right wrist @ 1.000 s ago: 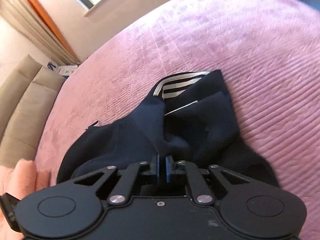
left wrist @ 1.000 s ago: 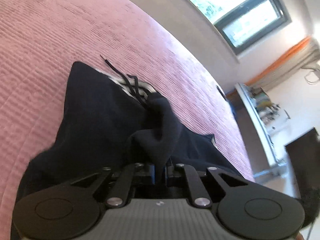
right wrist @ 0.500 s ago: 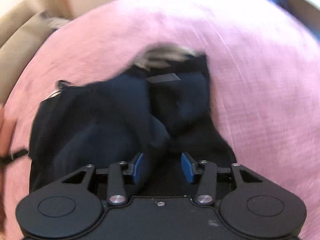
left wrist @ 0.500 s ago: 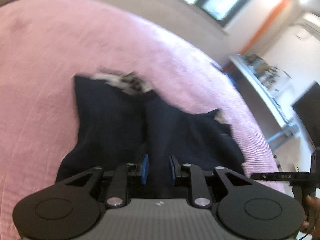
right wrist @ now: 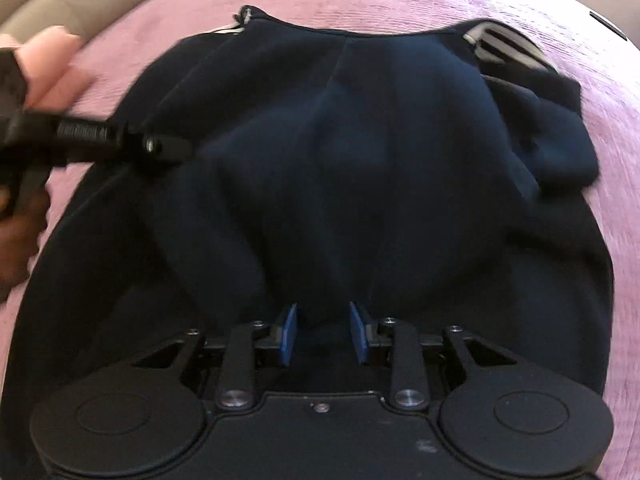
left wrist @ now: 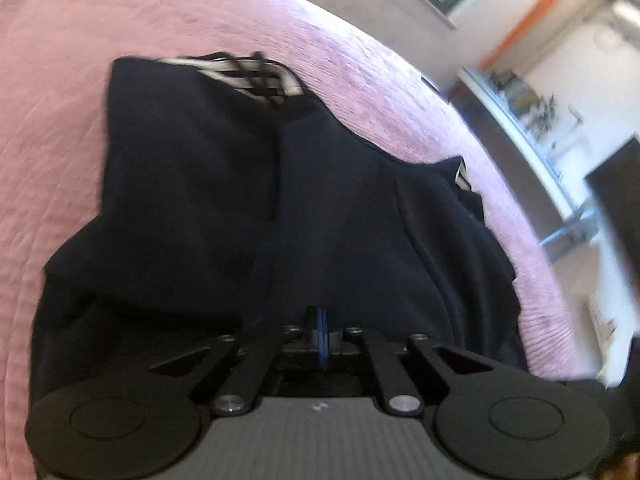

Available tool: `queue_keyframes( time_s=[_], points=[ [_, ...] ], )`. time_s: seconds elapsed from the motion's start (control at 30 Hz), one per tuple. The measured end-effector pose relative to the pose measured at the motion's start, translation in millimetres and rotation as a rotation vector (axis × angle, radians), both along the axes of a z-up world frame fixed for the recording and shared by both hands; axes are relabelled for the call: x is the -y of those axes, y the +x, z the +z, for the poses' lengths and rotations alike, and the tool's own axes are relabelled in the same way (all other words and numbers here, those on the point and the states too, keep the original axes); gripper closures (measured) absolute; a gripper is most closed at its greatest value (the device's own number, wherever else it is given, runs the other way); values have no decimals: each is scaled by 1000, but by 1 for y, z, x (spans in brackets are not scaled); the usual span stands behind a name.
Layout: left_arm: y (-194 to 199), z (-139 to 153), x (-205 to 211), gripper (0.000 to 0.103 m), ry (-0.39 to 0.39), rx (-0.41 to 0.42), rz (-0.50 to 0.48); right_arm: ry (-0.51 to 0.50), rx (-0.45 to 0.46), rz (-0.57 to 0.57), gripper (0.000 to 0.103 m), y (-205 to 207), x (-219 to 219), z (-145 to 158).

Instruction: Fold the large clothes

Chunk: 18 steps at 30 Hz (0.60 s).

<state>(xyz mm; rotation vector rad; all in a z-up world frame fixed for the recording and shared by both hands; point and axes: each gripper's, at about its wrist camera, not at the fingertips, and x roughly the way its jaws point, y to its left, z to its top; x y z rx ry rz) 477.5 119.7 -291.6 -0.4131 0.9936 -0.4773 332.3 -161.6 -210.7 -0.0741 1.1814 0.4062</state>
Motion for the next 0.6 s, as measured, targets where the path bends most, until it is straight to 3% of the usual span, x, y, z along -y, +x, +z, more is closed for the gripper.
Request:
queue_keyframes(
  time_s=[0.03, 0.1, 0.2, 0.27, 0.33, 0.47, 0.6],
  points=[
    [-2, 3, -3, 100, -7, -11, 13, -34, -45, 10, 67, -5, 4, 1],
    [-9, 13, -5, 98, -1, -4, 18, -51, -39, 8, 67, -8, 12, 16],
    [-15, 36, 10, 92, -12, 47, -5, -40, 107, -19, 64, 9, 18, 56],
    [-12, 46, 29, 88, -24, 81, -11, -35, 175, -61, 64, 35, 14, 65],
    [-13, 45, 38, 88, -3, 89, -13, -62, 221, -77, 64, 53, 12, 57],
    [-7, 17, 49, 91, 106, 44, 43, -130, 190, -37, 68, 59, 12, 22],
    [-17, 17, 40, 94, 69, 9, 113, -165, 133, -4, 69, 31, 24, 7]
  ],
)
